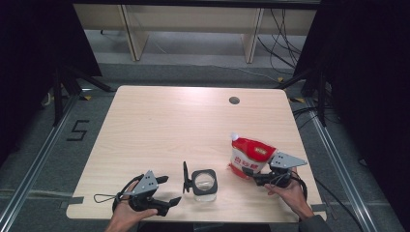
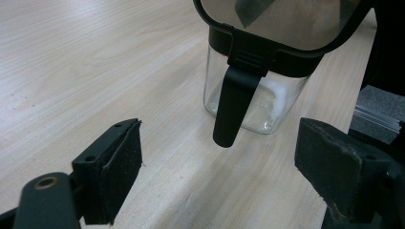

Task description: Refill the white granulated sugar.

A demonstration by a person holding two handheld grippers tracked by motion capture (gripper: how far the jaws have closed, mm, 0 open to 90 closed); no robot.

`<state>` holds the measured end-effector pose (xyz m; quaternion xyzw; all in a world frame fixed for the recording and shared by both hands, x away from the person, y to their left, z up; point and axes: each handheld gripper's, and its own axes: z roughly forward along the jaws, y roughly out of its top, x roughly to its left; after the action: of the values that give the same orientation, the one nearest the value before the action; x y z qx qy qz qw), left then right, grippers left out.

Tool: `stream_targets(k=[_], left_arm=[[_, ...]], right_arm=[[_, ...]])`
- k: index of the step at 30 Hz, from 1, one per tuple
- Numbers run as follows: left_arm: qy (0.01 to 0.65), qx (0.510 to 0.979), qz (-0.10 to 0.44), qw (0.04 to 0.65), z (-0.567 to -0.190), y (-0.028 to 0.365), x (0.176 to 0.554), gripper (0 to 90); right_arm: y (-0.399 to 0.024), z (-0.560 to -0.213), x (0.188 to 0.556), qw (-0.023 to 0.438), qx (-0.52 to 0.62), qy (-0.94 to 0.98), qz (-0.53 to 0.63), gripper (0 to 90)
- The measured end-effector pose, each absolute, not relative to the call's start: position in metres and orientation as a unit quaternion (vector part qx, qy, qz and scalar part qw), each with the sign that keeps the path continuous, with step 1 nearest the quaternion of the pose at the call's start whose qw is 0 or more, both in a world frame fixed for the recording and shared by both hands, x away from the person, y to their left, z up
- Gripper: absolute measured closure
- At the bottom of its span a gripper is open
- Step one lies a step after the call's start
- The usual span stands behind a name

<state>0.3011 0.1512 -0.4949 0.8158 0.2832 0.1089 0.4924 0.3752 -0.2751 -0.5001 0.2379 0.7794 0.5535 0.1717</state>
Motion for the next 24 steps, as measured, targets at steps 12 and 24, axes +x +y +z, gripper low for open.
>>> stream_targets(k=[12,24], left_arm=[[0.273,0.82,0.112,0.49,-0.494,0.153,0.303,15.8],[0.274,0.819,0.114,0.491,-0.495,0.153,0.303,15.8]], right_arm=[[-0.269,-0.507,0.381,0.153,0.241,0.782,0.554,31.0],[-0.263,-0.513,0.386,0.161,0.231,0.782,0.557,30.0]])
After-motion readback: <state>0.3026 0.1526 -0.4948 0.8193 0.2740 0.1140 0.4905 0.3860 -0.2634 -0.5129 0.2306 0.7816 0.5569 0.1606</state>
